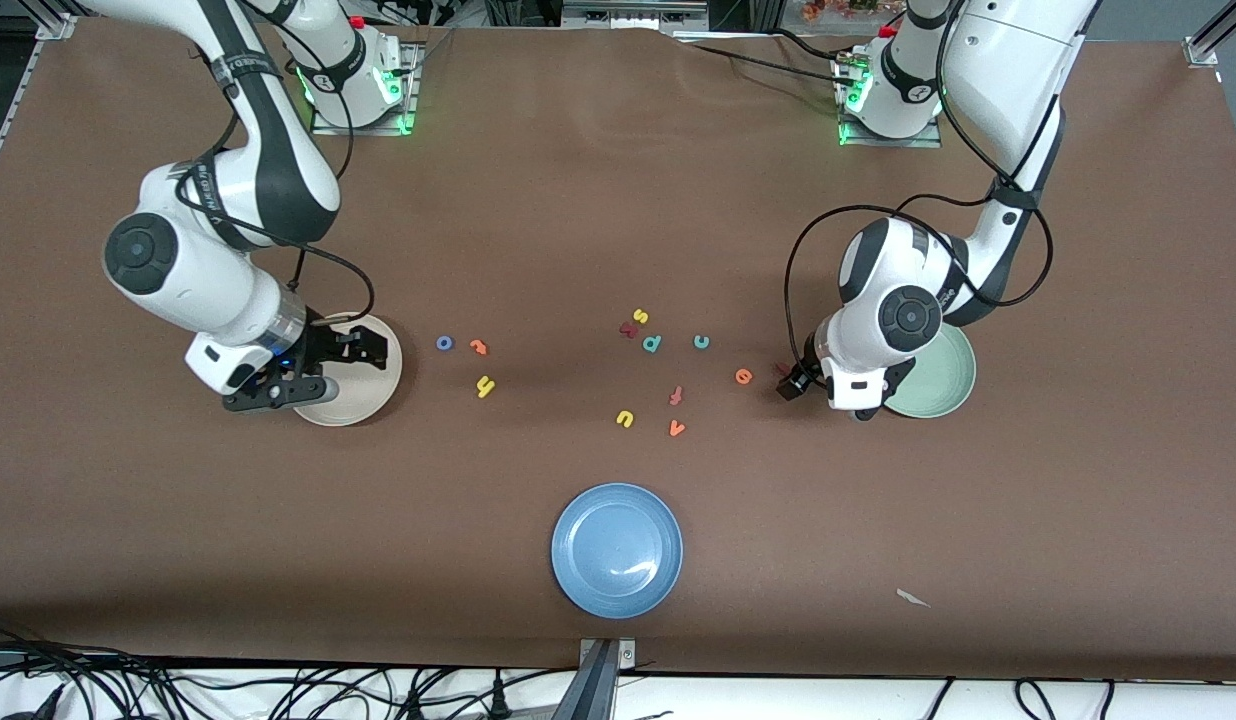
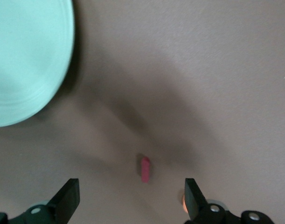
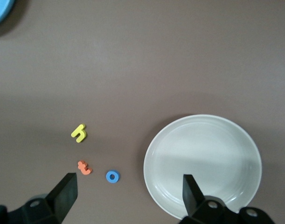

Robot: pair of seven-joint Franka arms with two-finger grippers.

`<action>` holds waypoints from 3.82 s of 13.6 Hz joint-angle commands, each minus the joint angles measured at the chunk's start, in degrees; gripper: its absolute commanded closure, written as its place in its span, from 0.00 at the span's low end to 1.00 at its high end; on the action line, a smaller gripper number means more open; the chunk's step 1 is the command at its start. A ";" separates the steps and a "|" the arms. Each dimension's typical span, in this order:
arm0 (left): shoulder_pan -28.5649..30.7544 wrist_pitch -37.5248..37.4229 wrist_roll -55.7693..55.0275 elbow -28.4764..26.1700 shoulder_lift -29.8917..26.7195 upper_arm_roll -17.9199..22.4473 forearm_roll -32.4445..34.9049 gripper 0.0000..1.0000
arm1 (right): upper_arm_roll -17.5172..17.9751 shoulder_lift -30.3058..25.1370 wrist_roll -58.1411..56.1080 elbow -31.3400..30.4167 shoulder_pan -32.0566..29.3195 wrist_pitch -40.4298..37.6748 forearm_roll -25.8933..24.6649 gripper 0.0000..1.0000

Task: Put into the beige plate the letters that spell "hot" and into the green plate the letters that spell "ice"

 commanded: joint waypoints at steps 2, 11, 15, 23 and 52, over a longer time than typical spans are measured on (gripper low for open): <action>-0.53 -1.33 -0.04 -2.03 -1.10 0.31 -0.90 0.03 | 0.49 1.44 4.65 -1.85 2.37 3.09 -3.19 0.00; -2.64 9.41 -3.47 -3.18 2.68 0.13 -1.43 0.07 | 5.68 5.94 14.60 -12.47 2.90 18.81 -9.88 0.00; -2.55 11.17 -3.38 -3.09 3.82 0.13 -1.43 0.23 | 5.85 7.52 14.51 -16.35 2.99 26.29 -9.97 0.00; -2.73 12.05 -3.38 -3.18 4.52 0.13 -1.34 0.64 | 5.77 7.17 14.51 -18.99 2.91 27.98 -10.23 0.01; 19.59 -17.51 47.67 -1.76 -4.97 0.31 6.13 1.00 | 5.06 7.43 14.34 -21.80 2.99 31.06 -11.73 0.75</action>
